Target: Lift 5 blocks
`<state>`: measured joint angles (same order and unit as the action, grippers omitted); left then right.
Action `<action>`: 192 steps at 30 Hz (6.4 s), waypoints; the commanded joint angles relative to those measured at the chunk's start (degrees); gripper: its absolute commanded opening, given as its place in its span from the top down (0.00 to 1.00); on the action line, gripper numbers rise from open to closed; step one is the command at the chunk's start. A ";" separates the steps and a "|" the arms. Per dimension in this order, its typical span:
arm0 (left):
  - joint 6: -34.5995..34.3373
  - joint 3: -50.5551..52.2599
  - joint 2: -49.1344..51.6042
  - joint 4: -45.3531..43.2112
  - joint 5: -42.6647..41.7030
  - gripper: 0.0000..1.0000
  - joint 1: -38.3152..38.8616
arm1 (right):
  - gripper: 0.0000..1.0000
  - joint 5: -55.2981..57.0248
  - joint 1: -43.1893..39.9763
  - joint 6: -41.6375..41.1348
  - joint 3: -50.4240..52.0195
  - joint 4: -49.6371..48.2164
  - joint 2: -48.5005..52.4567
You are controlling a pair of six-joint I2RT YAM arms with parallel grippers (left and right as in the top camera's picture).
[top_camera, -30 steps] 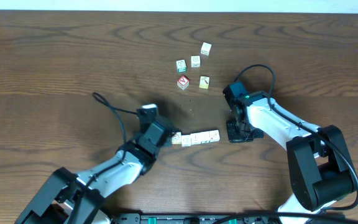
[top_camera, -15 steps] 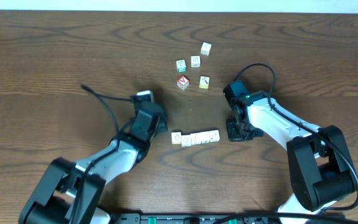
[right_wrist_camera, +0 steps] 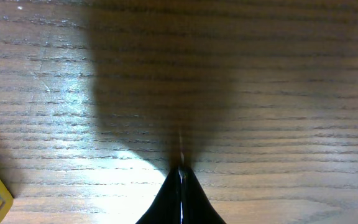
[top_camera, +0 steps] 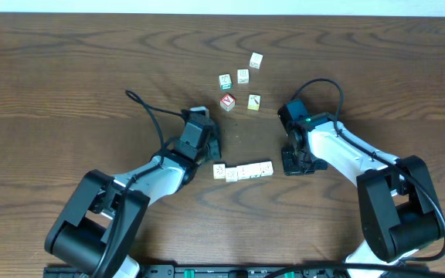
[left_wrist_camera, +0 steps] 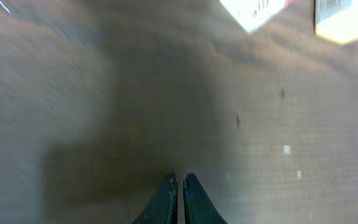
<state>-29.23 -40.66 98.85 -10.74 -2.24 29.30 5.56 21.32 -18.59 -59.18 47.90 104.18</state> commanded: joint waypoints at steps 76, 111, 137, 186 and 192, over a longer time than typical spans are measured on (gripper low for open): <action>-2.10 -0.87 -3.69 10.75 -5.51 0.93 4.55 | 0.99 -2.64 -0.24 0.87 0.46 -0.79 1.05; -1.81 -0.87 -3.69 13.51 -6.12 0.93 5.07 | 0.99 -2.89 -0.24 0.87 0.46 -0.79 1.05; 4.13 -0.87 -13.66 29.77 0.15 0.93 -7.69 | 0.99 -3.93 -0.24 1.97 0.46 -0.98 1.05; -5.62 -0.81 -12.74 34.23 -4.59 0.93 4.79 | 0.99 -26.60 -0.24 11.39 0.48 -5.55 1.05; -5.57 -0.81 -12.66 33.83 -3.45 0.93 4.81 | 0.99 -26.38 -0.24 11.39 0.48 -5.55 1.05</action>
<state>-34.33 -41.71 85.62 23.11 -7.49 33.93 -20.01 21.17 -6.98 -59.13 42.39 104.62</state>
